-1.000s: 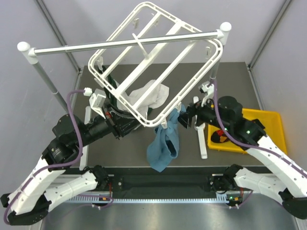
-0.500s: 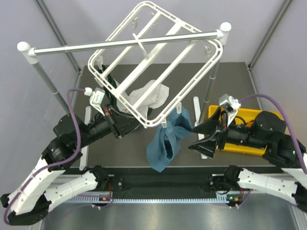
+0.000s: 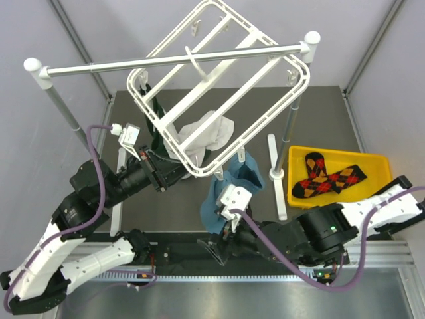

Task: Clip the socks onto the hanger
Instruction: Open the clamp at the hanger, then pick up the sock from the bin.

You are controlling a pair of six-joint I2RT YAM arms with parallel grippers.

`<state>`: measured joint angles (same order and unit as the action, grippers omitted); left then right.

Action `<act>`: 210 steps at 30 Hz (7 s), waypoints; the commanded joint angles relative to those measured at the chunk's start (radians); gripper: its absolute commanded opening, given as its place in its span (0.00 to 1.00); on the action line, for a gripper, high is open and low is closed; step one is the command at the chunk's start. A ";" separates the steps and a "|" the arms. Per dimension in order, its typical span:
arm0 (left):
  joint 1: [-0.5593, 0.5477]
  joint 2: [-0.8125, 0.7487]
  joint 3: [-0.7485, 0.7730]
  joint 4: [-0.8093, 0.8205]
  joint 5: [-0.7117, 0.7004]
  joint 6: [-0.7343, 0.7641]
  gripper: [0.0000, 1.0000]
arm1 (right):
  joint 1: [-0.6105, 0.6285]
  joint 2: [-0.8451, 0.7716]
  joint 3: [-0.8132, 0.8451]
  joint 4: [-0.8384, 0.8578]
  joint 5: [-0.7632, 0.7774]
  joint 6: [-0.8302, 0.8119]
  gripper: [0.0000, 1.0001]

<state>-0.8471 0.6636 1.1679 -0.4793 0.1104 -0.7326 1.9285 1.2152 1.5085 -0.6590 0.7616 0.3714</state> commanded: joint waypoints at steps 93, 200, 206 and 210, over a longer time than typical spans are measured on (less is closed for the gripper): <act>0.000 -0.047 -0.243 0.599 0.347 -0.113 0.55 | -0.597 -0.275 -0.407 0.631 -0.732 0.244 0.00; 0.000 -0.006 -0.131 0.255 0.127 -0.021 0.00 | -1.867 -0.132 -0.930 0.352 -0.550 0.293 0.00; -0.001 0.002 -0.149 0.255 0.126 -0.021 0.00 | -1.867 -0.217 -0.864 0.262 -0.523 0.238 0.44; 0.000 -0.016 -0.159 0.255 0.127 -0.016 0.00 | -1.870 -0.215 -0.824 0.222 -0.427 0.259 0.67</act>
<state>-0.8471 0.6521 1.0065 -0.2050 0.2451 -0.7597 0.0631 1.0115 0.6365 -0.3985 0.2501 0.6361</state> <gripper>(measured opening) 0.097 0.661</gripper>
